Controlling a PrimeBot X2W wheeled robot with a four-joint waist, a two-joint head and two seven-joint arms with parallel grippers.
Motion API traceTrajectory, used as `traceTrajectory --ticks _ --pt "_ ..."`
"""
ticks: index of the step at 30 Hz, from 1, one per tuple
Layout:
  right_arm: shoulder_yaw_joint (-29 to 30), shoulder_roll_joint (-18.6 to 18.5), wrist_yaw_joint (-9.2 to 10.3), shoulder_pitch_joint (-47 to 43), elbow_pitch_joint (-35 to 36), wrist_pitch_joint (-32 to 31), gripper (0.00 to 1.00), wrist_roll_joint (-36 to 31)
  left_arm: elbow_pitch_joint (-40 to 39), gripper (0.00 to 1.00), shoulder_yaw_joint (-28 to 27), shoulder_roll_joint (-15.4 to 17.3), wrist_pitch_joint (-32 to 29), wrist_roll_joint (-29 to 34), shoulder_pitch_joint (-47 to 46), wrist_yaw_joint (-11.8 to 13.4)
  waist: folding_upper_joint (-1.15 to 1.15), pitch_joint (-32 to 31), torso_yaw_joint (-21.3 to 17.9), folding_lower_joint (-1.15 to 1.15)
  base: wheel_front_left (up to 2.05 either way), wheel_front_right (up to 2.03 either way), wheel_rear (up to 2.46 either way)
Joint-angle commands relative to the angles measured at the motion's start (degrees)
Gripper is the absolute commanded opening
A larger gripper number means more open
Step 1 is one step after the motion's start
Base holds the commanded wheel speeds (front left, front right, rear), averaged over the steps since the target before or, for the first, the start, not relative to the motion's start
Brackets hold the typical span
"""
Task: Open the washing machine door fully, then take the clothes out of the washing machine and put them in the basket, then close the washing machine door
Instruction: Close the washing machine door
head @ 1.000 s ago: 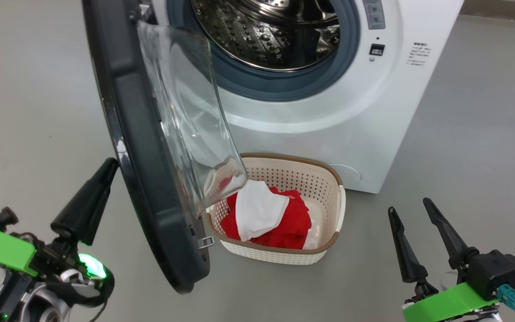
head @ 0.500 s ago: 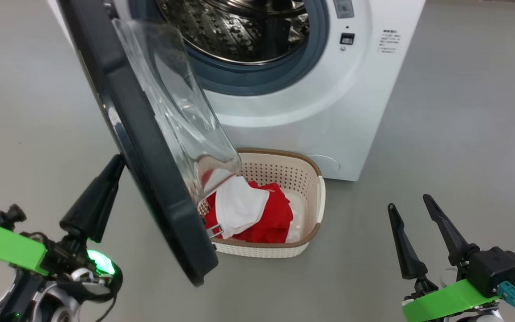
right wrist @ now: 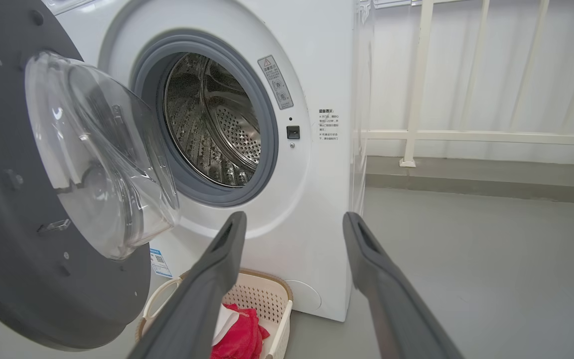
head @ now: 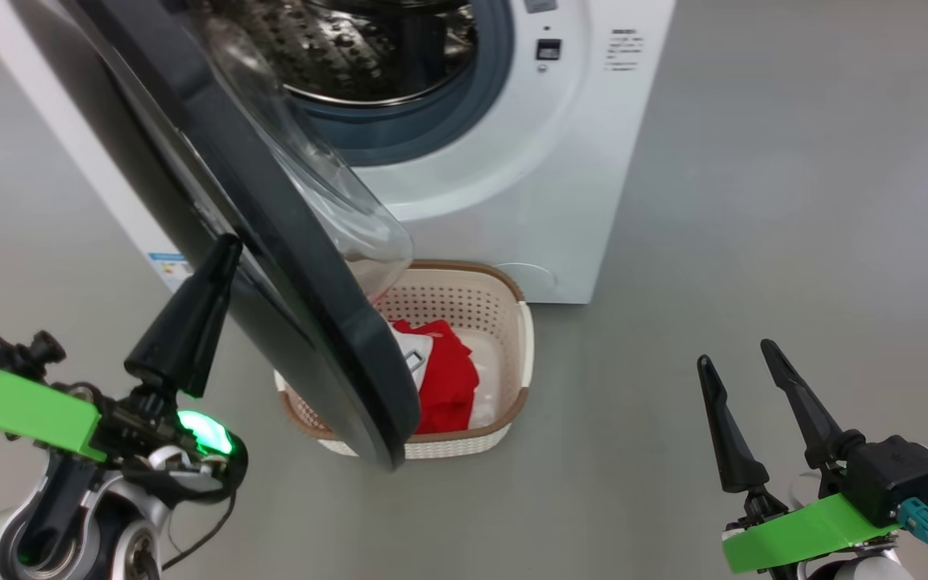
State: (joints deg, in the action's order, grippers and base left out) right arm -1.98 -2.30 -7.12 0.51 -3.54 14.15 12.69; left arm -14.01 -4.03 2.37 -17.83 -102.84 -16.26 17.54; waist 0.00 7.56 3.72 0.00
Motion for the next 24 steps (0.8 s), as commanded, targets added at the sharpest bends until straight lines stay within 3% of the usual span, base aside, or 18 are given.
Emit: traceTrajectory --ticks 1,15,24 --pt "-1.34 -0.57 -0.36 2.12 1.21 0.57 1.00 0.72 -1.13 0.00 -0.93 0.56 0.52 -0.61 -2.57 -1.14 0.00 0.21 -2.07 0.00 0.00 0.00 0.00" --pt "-1.06 -0.57 -0.36 3.08 1.52 0.80 1.00 2.29 1.87 0.00 0.13 0.52 7.30 -2.87 -7.78 -4.24 0.00 3.06 -8.11 0.00 0.00 0.00 0.00" --pt "-1.58 -0.57 -0.36 4.47 2.25 0.84 1.00 2.39 6.51 0.00 1.56 0.52 10.42 -0.79 -14.25 -2.30 0.00 5.39 -10.82 0.00 0.00 0.00 0.00"
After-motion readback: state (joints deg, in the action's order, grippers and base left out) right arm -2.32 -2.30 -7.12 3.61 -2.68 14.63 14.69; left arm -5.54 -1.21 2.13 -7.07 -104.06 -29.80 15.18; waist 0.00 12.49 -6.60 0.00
